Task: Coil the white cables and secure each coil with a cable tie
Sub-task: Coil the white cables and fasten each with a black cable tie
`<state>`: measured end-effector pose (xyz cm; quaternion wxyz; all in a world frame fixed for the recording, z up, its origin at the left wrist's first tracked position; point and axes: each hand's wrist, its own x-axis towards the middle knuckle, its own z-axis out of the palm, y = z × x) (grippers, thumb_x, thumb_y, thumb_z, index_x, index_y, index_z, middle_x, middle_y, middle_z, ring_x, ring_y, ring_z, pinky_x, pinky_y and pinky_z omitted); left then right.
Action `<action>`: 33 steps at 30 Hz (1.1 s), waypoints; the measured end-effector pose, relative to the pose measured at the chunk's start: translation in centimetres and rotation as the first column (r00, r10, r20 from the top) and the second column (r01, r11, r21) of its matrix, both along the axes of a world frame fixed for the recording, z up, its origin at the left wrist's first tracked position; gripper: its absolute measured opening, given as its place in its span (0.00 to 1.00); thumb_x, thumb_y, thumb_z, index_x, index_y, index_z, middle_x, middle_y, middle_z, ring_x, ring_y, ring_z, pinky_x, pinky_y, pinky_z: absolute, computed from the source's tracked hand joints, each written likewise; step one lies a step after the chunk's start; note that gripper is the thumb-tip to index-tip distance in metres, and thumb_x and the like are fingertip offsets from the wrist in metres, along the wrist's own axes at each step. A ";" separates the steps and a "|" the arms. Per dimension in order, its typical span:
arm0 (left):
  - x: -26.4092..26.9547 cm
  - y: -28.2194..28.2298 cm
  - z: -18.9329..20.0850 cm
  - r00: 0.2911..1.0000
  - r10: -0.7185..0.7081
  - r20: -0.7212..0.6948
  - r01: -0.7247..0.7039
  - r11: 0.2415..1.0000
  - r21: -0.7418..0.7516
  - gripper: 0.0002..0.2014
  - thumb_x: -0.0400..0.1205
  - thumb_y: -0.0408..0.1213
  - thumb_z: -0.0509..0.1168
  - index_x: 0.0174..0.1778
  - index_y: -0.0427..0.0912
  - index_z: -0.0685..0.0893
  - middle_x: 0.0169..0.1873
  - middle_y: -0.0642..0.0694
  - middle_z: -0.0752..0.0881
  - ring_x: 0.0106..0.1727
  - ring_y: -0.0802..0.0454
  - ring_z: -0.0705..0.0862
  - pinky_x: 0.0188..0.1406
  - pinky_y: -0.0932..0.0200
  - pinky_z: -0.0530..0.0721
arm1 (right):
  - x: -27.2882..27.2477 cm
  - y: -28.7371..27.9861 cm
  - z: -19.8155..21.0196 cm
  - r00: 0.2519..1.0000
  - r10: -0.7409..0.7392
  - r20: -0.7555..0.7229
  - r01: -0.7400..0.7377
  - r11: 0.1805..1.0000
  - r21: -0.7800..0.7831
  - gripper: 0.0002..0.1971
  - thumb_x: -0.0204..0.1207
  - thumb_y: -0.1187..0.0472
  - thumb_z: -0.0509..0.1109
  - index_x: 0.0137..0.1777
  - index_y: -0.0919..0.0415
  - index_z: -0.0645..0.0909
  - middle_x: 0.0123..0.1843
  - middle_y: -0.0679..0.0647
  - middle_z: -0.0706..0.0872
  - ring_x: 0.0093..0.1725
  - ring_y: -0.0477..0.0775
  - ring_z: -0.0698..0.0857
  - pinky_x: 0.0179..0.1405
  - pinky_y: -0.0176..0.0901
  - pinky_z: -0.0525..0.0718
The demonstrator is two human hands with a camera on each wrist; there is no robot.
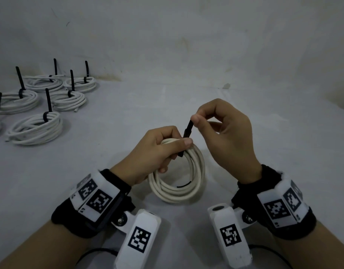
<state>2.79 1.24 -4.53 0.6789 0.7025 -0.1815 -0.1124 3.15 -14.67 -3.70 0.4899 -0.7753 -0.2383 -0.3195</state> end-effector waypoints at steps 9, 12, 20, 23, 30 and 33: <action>0.0 0.8 0.4 0.982 0.009 0.187 -0.029 0.994 0.107 0.15 0.76 0.47 0.65 0.57 0.53 0.74 0.17 0.52 0.74 0.17 0.55 0.66 0.16 0.63 0.70 | 0.0 0.4 0.4 0.968 0.158 -0.194 -0.139 0.984 0.111 0.08 0.79 0.68 0.69 0.40 0.58 0.78 0.34 0.47 0.83 0.33 0.45 0.83 0.29 0.33 0.82; -0.2 0.7 0.5 0.978 -0.007 0.207 -0.018 0.993 0.120 0.12 0.77 0.46 0.64 0.55 0.50 0.76 0.16 0.55 0.76 0.16 0.57 0.66 0.18 0.62 0.70 | -0.1 0.3 0.4 0.968 0.149 -0.201 -0.128 0.985 0.114 0.09 0.79 0.67 0.69 0.39 0.56 0.77 0.34 0.48 0.82 0.31 0.44 0.82 0.28 0.32 0.80; -0.2 0.5 0.5 0.988 -0.058 0.145 0.045 0.995 0.089 0.07 0.78 0.42 0.65 0.46 0.43 0.74 0.16 0.55 0.70 0.16 0.57 0.61 0.16 0.66 0.65 | 0.1 -0.1 0.9 0.991 0.016 -0.134 0.009 0.983 0.184 0.06 0.80 0.67 0.68 0.41 0.64 0.78 0.35 0.62 0.83 0.28 0.43 0.80 0.27 0.31 0.79; -0.1 0.5 0.4 0.987 -0.030 0.155 0.019 0.997 0.076 0.10 0.76 0.44 0.65 0.45 0.43 0.74 0.16 0.54 0.71 0.17 0.57 0.62 0.16 0.64 0.66 | 0.2 0.0 1.0 0.987 0.024 -0.156 0.005 0.983 0.184 0.06 0.80 0.66 0.68 0.42 0.64 0.79 0.35 0.59 0.84 0.28 0.44 0.81 0.27 0.33 0.80; 0.2 0.7 0.2 0.995 -0.020 0.099 0.016 0.999 0.038 0.10 0.76 0.45 0.65 0.44 0.44 0.74 0.16 0.54 0.68 0.16 0.57 0.60 0.16 0.67 0.64 | 0.2 0.3 0.9 0.961 0.098 -0.258 -0.068 0.990 0.122 0.05 0.74 0.70 0.74 0.38 0.63 0.83 0.34 0.56 0.87 0.28 0.44 0.83 0.29 0.33 0.82; 0.0 0.4 0.1 0.994 -0.083 0.068 0.082 0.996 0.019 0.10 0.77 0.43 0.64 0.45 0.42 0.74 0.18 0.52 0.66 0.17 0.57 0.58 0.16 0.69 0.63 | 0.6 -0.2 0.7 0.960 0.045 -0.277 0.004 0.985 0.173 0.09 0.74 0.70 0.74 0.33 0.62 0.80 0.31 0.53 0.85 0.25 0.44 0.82 0.29 0.36 0.82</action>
